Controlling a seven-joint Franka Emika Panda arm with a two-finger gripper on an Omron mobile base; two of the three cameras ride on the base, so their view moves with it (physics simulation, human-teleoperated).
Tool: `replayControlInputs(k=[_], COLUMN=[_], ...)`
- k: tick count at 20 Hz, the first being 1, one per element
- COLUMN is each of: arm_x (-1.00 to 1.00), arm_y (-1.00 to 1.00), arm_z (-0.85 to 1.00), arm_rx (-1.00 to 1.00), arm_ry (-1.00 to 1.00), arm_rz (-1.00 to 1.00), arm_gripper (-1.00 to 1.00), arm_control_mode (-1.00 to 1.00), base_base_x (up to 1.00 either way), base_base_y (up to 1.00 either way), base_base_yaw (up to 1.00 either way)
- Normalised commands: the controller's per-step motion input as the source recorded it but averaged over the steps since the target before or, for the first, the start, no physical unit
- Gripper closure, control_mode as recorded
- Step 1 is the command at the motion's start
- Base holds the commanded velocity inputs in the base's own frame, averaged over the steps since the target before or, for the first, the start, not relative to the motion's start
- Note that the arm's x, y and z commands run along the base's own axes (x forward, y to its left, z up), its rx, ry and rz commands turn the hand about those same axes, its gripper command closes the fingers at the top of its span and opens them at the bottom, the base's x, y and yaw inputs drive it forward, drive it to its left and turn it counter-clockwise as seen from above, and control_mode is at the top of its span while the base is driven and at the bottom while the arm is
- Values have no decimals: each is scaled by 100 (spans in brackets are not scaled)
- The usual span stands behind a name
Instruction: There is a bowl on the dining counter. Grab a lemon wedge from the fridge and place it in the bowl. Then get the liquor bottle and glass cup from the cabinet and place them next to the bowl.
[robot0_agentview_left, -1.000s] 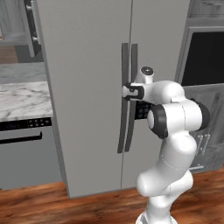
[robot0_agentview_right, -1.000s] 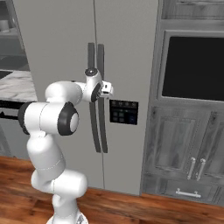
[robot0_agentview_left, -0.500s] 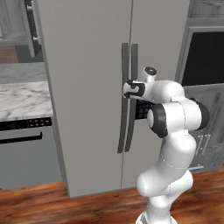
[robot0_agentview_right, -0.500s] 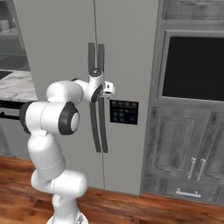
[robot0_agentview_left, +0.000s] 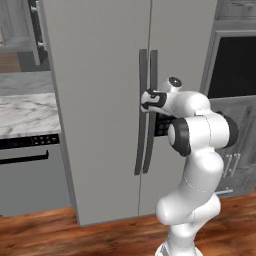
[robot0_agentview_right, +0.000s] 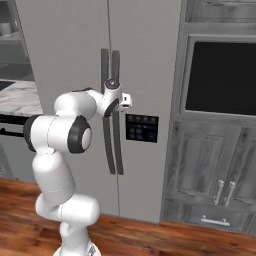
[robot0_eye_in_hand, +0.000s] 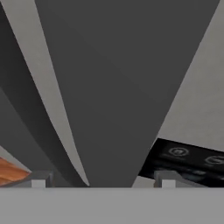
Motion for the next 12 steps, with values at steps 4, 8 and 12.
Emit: replayControlInputs(k=[4, 8, 12], arm_x=[34, 10, -15], arm_y=[0, 0, 5], arm_z=[-13, -11, -11], arm_rx=[1, 0, 0], arm_ry=[-2, 1, 1], arm_rz=[3, 0, 0], arm_gripper=[100, 100, 100], arm_control_mode=[-100, -100, -100], base_base_x=[0, 0, 0], base_base_y=[0, 0, 0], base_base_yaw=[0, 0, 0])
